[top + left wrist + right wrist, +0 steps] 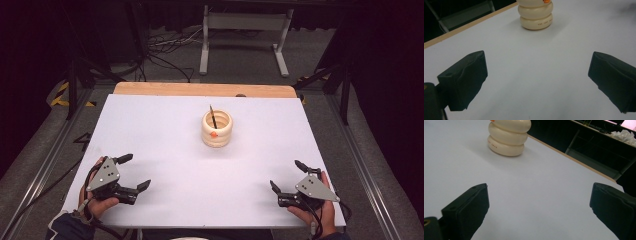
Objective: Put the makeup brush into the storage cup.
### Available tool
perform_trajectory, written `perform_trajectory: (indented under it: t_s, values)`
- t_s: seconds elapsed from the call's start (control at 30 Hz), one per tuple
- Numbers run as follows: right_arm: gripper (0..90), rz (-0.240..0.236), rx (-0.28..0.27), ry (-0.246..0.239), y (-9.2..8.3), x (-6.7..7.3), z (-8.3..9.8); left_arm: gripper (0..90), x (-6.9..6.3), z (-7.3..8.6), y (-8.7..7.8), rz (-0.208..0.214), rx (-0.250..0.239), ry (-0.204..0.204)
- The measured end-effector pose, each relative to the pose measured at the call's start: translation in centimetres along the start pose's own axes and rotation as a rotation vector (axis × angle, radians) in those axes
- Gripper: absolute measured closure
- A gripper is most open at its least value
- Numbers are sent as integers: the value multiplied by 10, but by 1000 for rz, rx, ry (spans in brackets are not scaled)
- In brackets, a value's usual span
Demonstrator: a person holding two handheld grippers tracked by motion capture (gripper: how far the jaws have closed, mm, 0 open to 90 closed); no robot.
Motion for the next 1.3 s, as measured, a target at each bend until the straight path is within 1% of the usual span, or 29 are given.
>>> perform_trajectory:
  t_s: [0.07,0.17,0.2,0.23,0.27,0.33,0.43,0.5,0.53,0.57,0.67,0.83,1.3]
  values:
    - [13,0,-1,-1,-1,0,1,32,-2,-1,0,6,0,6]
    - [11,23,-6,2,-3,-1,0,32,-3,-1,0,7,0,10]
    - [11,23,-6,2,-3,-1,0,32,-3,-1,0,8,1,9]
    - [10,37,-9,5,-3,-2,-1,32,-2,0,0,7,1,11]
    - [10,37,-9,5,-3,-2,-1,32,-2,0,-1,7,1,14]
    - [11,75,-9,9,-3,-3,-2,32,-3,0,-2,9,-5,11]
    - [25,111,5,-13,-3,-2,-1,32,-1,-1,-3,9,-10,10]
    - [22,92,5,-9,-2,0,-1,32,-1,-2,-3,8,-9,12]
    - [22,90,7,-11,-2,0,0,32,-1,-1,-2,7,-10,10]
    - [22,92,7,-13,-1,0,0,32,-1,-1,-2,6,-5,13]
    - [19,90,-2,3,-2,-2,0,32,-2,-1,0,8,-4,9]
    - [20,82,-4,2,-2,-1,-1,32,-2,-1,0,6,-1,10]
    - [21,84,6,10,-2,-3,2,32,-2,-1,1,7,1,13]
Point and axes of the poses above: each handheld gripper's, and its own axes: y roughly forward along the jaws, z roughly out of its underside, x roughly to its left, the point moved 9 cm from there along y, roughly forward along the jaws, and after that the axes turned 10 degrees about -y, right-handed, at the moved point
